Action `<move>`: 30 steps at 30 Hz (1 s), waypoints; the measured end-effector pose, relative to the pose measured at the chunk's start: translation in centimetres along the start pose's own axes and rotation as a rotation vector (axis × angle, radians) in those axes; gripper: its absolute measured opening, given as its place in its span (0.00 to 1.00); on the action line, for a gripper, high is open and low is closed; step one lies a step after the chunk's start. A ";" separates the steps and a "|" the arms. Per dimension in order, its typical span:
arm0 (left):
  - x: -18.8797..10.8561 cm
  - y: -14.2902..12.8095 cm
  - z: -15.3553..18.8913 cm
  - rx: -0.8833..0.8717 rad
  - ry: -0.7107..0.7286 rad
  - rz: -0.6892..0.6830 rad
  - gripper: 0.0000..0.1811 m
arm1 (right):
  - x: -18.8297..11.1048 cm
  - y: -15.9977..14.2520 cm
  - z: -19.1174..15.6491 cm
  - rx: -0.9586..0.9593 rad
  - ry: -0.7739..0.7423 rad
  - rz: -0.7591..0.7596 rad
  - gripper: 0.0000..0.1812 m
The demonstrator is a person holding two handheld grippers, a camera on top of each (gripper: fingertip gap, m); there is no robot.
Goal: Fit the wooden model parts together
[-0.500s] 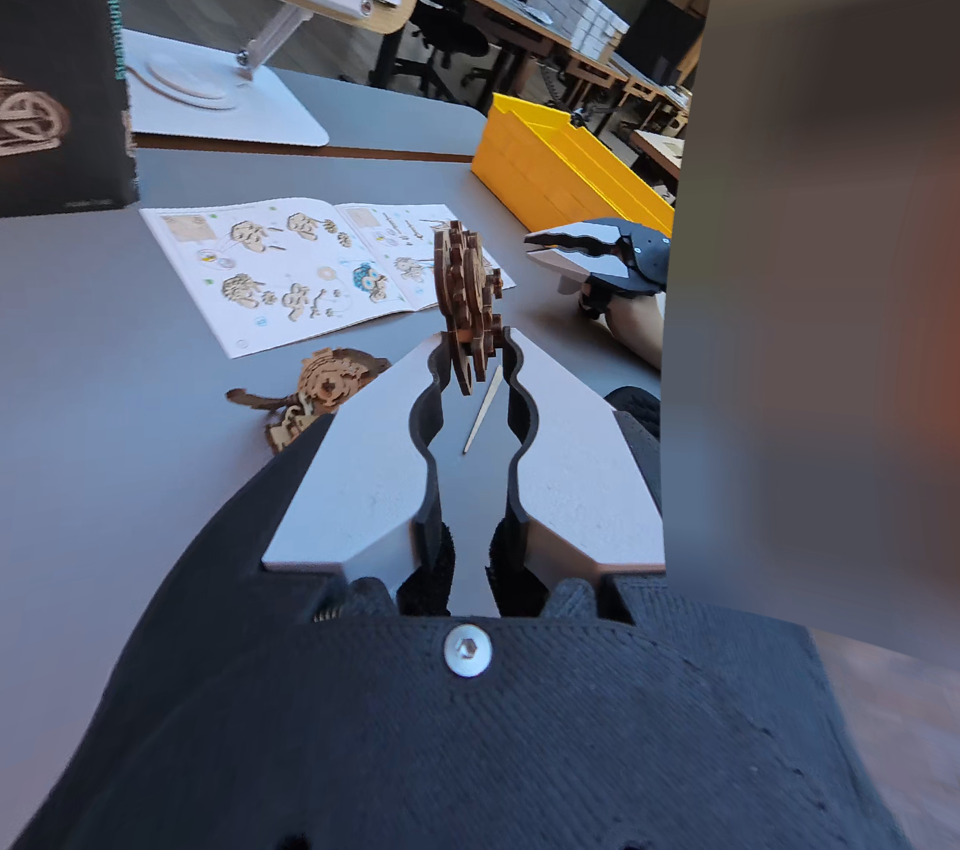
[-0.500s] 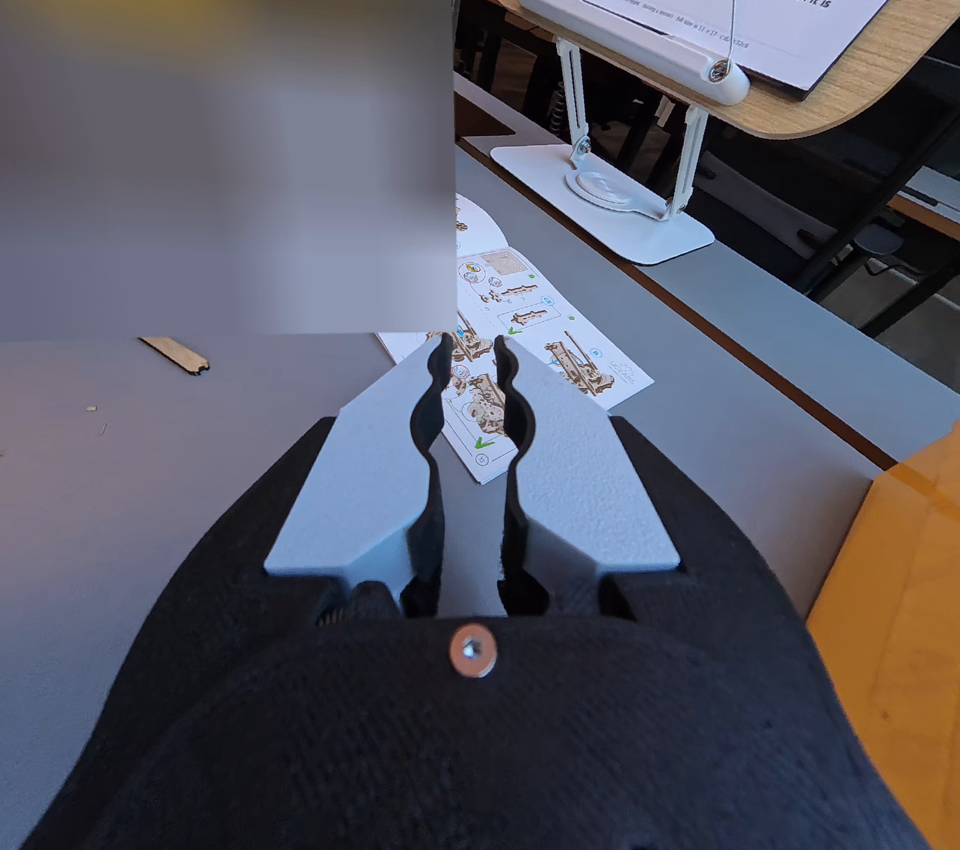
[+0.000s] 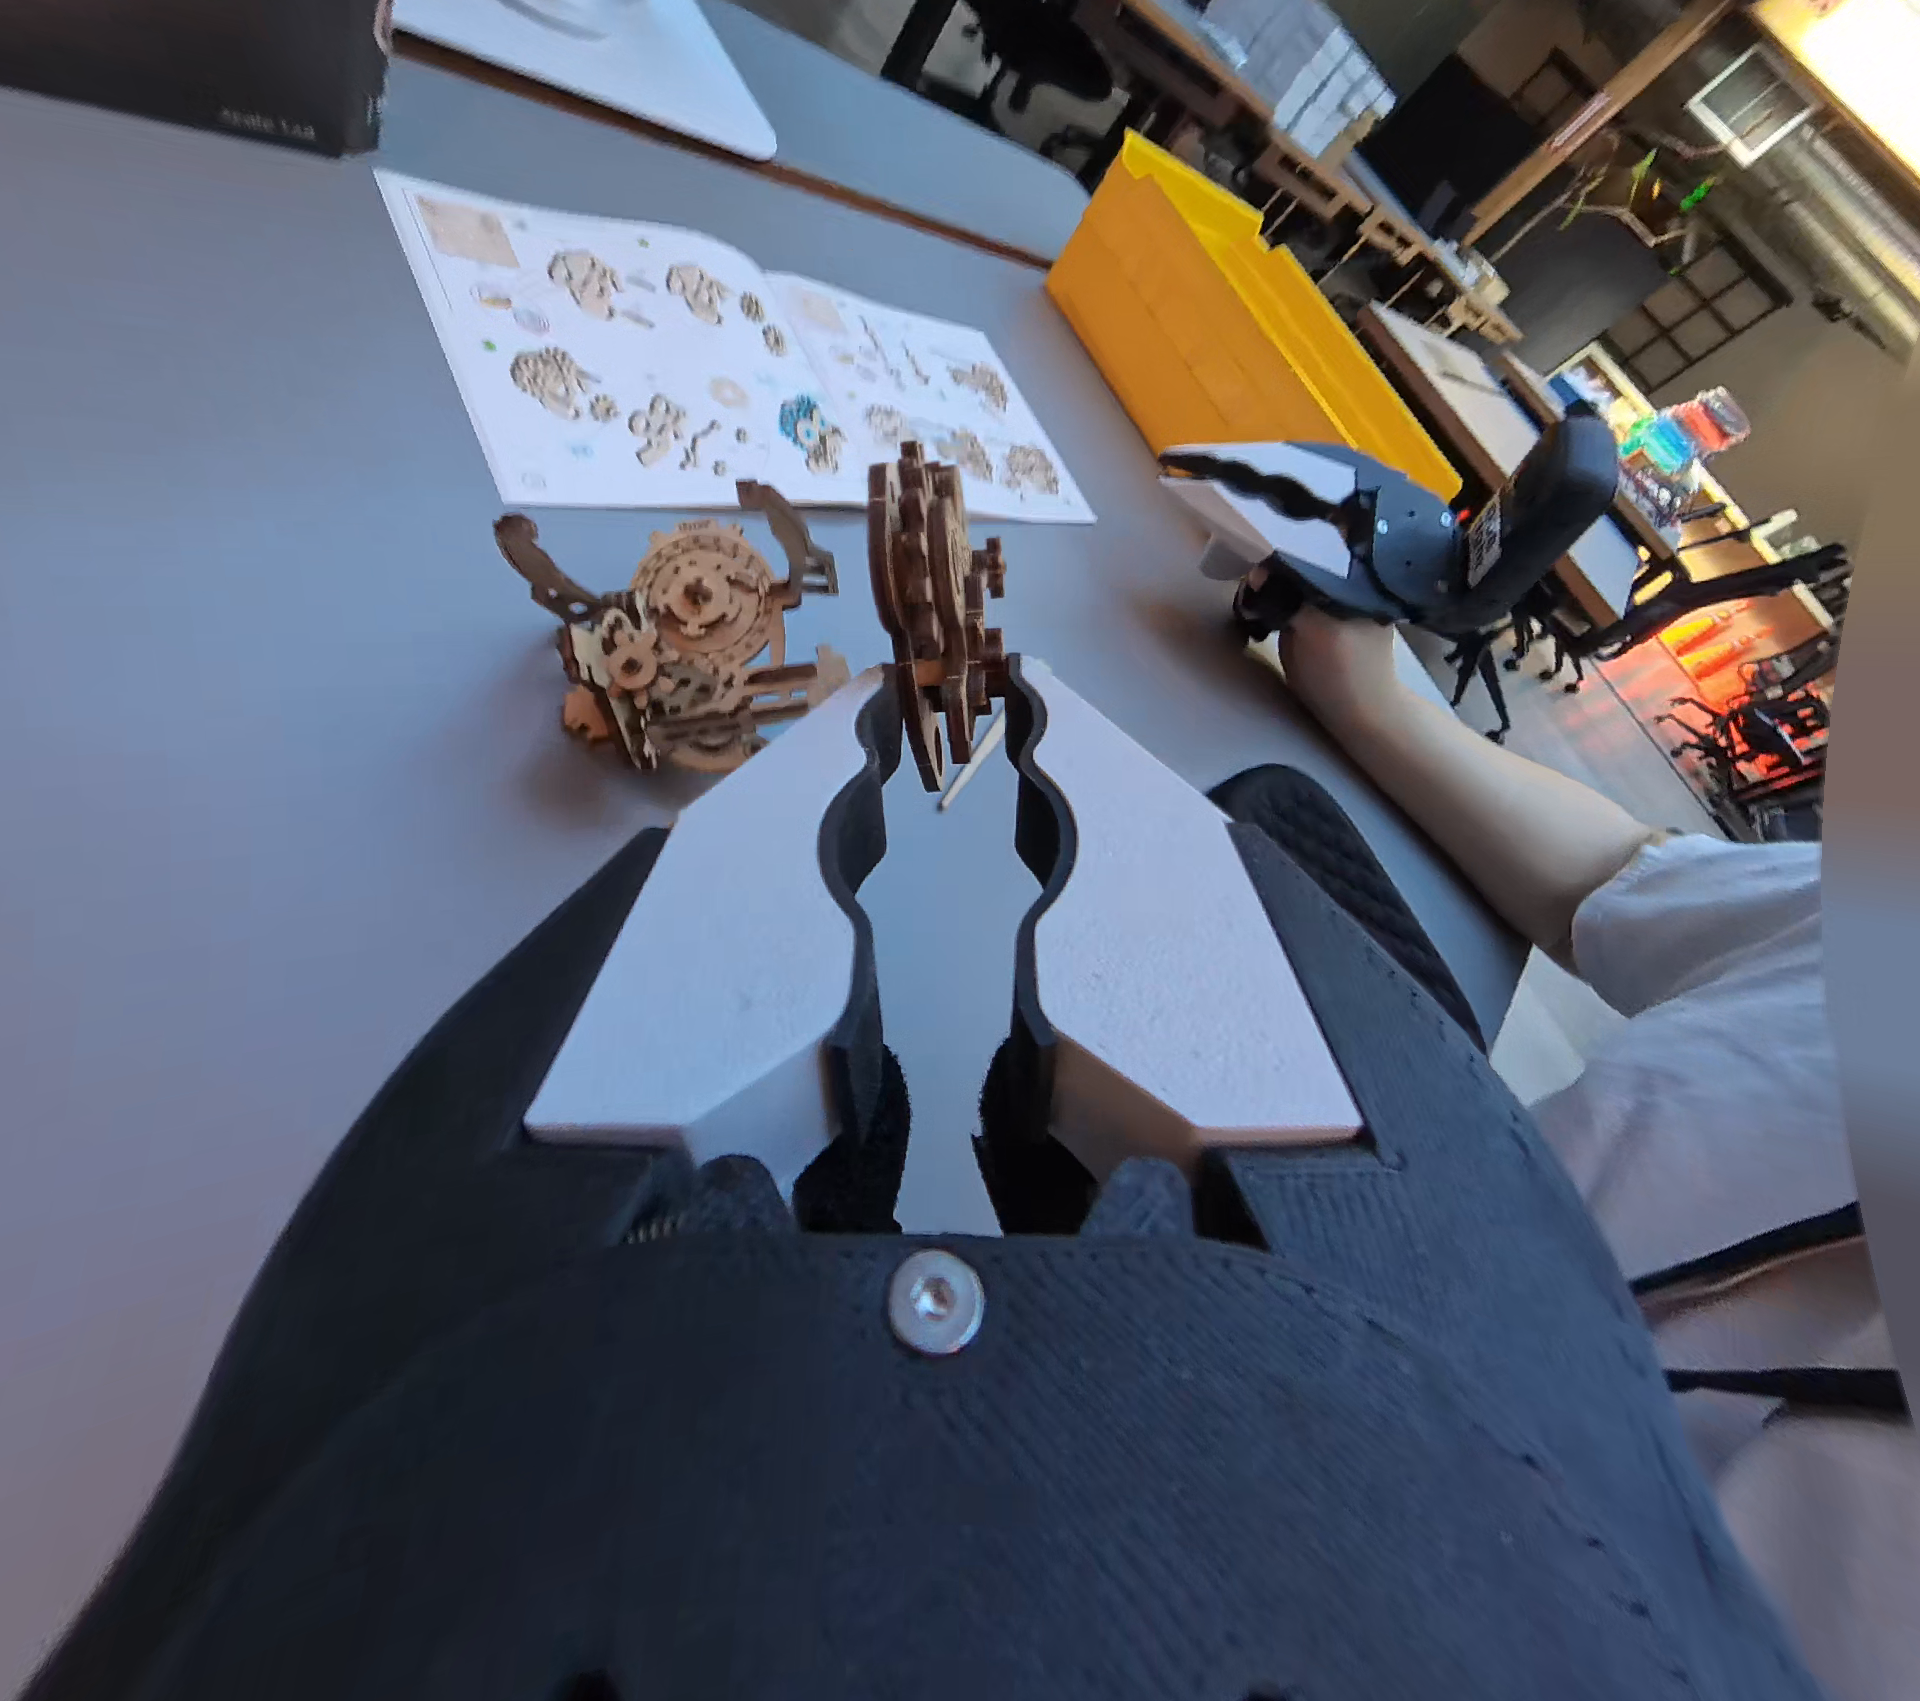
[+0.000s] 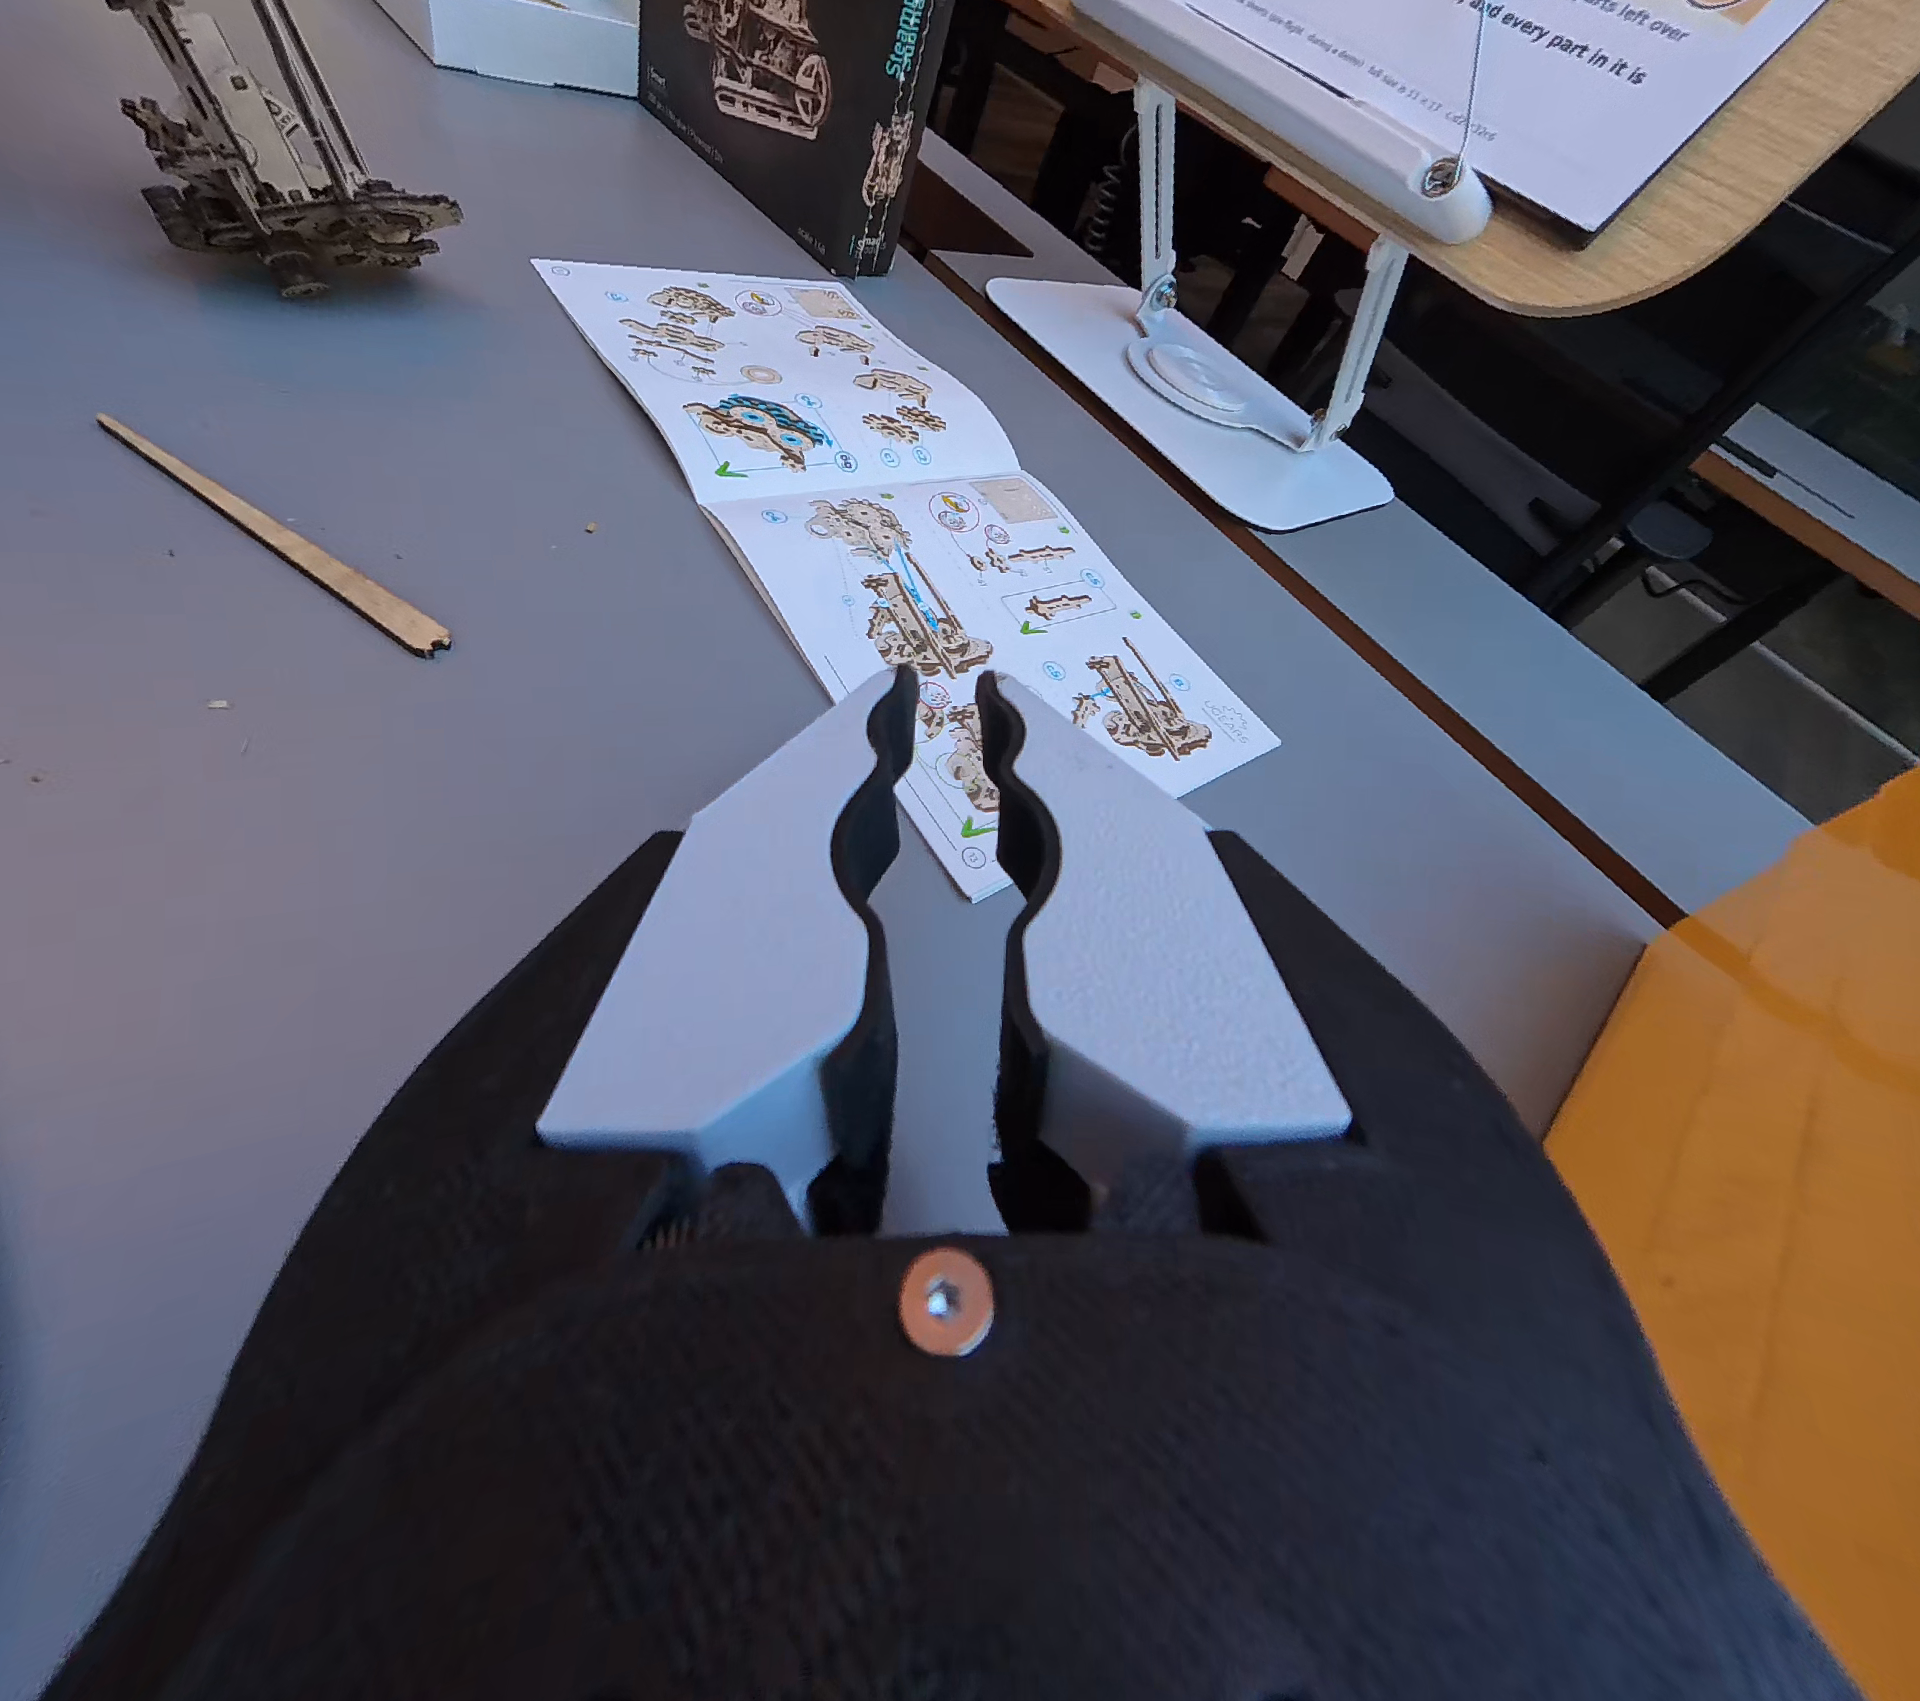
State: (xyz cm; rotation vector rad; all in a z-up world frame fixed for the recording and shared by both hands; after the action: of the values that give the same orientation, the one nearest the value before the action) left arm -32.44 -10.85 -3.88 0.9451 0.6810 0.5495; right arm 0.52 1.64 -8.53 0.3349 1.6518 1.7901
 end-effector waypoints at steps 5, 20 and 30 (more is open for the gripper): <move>1.1 -1.2 0.7 -0.045 -0.060 -0.159 0.10 | 0.1 -0.1 -0.4 -0.042 0.001 -0.013 0.06; 1.4 -1.0 -0.5 -0.014 0.025 -0.255 0.10 | 1.2 -0.1 -1.3 -0.122 0.011 -0.037 0.06; 1.8 -1.3 -1.5 -0.064 0.092 -0.270 0.10 | 3.4 6.2 -2.0 -0.201 0.021 0.079 0.06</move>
State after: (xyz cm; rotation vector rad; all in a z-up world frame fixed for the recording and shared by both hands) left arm -32.16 -9.43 -6.13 0.7566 0.8540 0.3742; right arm -5.06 2.34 -3.76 0.2955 1.4744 2.0057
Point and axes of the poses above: each gripper's, where its closed fingertips meet, x out along the fingers, y out of its top, z = x × y across the jaws, the point moved 6 cm from there along -x, back along the fingers, and after that the axes turned 11 degrees about x, right-handed, at the moved point
